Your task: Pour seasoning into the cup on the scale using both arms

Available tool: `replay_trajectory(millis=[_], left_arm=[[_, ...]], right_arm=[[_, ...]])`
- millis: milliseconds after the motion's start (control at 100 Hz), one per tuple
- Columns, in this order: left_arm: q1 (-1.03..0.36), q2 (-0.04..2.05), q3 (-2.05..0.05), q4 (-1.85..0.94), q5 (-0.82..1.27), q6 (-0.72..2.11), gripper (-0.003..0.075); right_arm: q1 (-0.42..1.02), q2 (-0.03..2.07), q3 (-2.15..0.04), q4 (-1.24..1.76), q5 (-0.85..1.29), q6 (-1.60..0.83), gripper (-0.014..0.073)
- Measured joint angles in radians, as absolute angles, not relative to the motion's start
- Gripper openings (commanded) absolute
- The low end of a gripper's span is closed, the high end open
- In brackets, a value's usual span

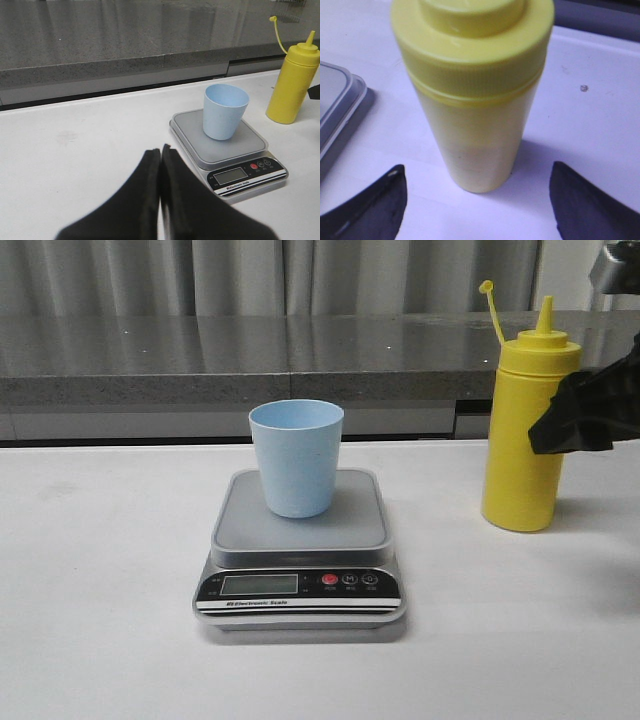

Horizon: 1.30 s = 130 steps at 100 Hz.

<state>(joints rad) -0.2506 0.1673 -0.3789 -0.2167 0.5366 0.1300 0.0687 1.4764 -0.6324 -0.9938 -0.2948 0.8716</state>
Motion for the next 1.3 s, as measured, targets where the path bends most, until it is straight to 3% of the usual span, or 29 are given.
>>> replay_trajectory(millis=[130,360,650,770,1300], left_arm=[[-0.251,0.167,-0.379,-0.217,0.537,0.130,-0.0020],[-0.251,0.167,-0.379,-0.217,0.537,0.130,-0.0020],[-0.251,0.167,-0.379,-0.217,0.537,0.130,-0.0020],[-0.251,0.167,-0.379,-0.217,0.537,0.130,-0.0020],[-0.251,0.167,-0.379,-0.217,0.537,0.130,-0.0020]], right_arm=[[0.069,1.366,-0.569,-0.994,-0.292,0.893,0.0549],[0.069,1.143,-0.461,-0.994,-0.266,0.947,0.0264],[0.069,0.908,-0.376,-0.994,-0.247,0.961,0.0097],[0.069,0.826,-0.359,-0.994,-0.239,0.961,-0.0074],[0.069,0.733,-0.355,-0.988,-0.257,0.963,-0.0069]])
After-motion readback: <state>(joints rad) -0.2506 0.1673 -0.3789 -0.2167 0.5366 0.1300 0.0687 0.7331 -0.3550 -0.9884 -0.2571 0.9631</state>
